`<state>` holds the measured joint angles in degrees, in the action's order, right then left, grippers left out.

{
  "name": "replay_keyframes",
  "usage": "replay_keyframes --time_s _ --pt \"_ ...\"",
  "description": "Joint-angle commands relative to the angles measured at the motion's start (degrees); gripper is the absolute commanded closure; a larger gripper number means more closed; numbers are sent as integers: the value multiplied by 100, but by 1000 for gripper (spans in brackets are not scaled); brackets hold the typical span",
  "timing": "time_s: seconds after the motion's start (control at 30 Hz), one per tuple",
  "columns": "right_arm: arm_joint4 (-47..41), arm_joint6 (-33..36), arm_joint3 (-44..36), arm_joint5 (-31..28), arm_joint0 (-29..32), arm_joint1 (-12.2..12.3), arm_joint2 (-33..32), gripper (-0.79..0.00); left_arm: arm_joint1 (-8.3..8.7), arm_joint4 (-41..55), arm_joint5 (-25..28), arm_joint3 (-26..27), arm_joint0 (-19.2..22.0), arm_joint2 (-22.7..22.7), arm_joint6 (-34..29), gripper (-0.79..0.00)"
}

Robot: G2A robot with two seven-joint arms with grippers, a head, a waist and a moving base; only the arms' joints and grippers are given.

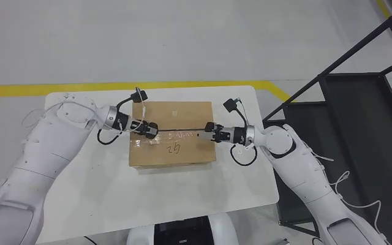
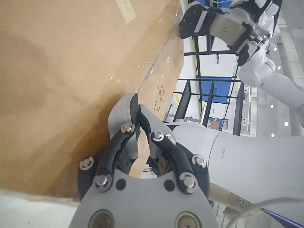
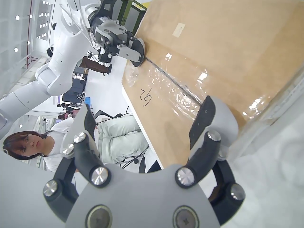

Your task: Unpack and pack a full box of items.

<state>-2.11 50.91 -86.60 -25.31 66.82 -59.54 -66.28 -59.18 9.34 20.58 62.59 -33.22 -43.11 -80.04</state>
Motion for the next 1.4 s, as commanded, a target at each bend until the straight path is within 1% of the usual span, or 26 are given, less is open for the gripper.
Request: replay_keyframes --time_s 0.0,0.1,0.2,0.37,0.53,0.67,0.8,0.93,1.03,1.13,1.23,1.3,1.37 --pt "1 12 -4 -3 -17 -4 23 -785 63 -48 -42 46 -55 -88 -184 0" --pt "21 17 -6 8 -46 -11 70 -785 176 -139 -110 171 -165 -250 -457 0" --pt "43 16 -9 7 -69 -16 105 -785 305 -323 -175 297 -293 -470 -524 0" --pt "66 10 -21 25 -95 -19 132 -785 518 -420 -173 405 -518 -996 -309 0" --pt "91 6 -27 51 -128 -24 163 -785 696 -564 -214 558 -718 -1450 -167 0" --pt "107 -2 10 70 -148 -25 172 -785 798 -624 -230 637 -909 -1693 -113 0" --pt "101 -13 76 74 -152 -26 182 -785 865 -671 -245 635 -1060 -1867 49 0" --pt "81 -17 112 48 -149 -23 174 -785 917 -737 -157 580 -1133 -2068 412 0" --pt "37 13 109 14 -131 -13 135 -785 969 -584 13 632 -1199 -2362 795 0" --pt "-11 53 75 -19 -99 1 87 -785 1044 -257 178 881 -1378 -2756 1077 0" --pt "-67 88 18 -63 -59 14 46 -785 1098 335 205 1368 -1632 -3038 968 0" --pt "-120 91 -33 -94 -28 20 27 -785 1106 609 125 1754 -1778 -3040 805 0" --pt "-235 114 -106 -170 15 25 4 -785 1092 707 29 2049 -1838 -2905 658 0"
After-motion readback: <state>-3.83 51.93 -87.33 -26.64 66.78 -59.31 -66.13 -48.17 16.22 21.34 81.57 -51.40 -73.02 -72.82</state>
